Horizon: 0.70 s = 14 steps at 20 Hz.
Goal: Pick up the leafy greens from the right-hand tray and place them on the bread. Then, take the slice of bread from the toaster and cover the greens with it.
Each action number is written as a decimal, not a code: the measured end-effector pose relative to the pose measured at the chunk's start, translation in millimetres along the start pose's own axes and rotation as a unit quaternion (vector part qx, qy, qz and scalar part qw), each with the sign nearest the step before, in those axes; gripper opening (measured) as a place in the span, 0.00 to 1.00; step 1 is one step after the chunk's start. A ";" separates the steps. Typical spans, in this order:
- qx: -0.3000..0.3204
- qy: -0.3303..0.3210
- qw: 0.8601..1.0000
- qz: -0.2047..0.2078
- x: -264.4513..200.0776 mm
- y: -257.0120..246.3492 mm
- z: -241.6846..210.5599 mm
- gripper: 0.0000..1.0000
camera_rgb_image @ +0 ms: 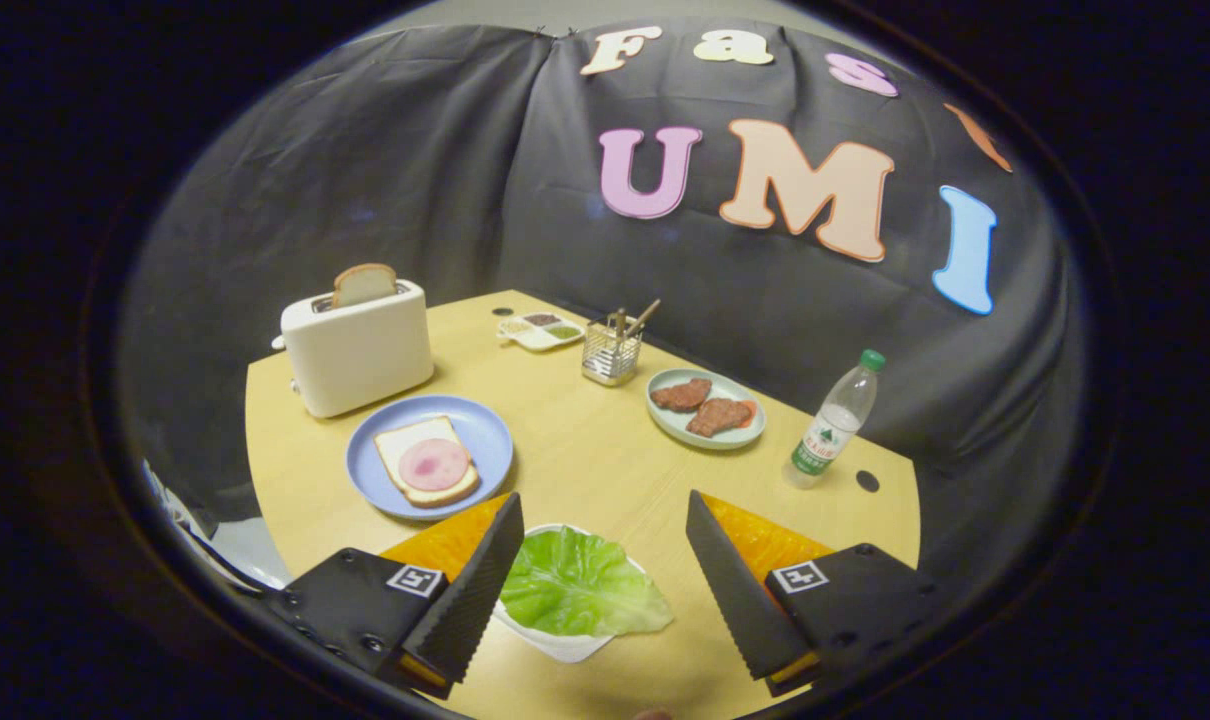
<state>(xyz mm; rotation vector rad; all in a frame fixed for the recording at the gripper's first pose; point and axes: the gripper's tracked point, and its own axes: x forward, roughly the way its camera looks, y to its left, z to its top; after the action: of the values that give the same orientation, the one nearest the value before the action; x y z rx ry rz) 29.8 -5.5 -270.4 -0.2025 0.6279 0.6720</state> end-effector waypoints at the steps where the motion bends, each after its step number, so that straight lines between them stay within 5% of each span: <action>1: 0.000 0.010 1.000 0.005 6.6 1.1 -8.1 1.00; 14: -0.009 0.117 0.992 0.036 56.7 12.7 -90.2 1.00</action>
<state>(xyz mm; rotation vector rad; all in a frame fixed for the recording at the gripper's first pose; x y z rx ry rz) 13.3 0.3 -376.3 -0.2784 0.8570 0.7295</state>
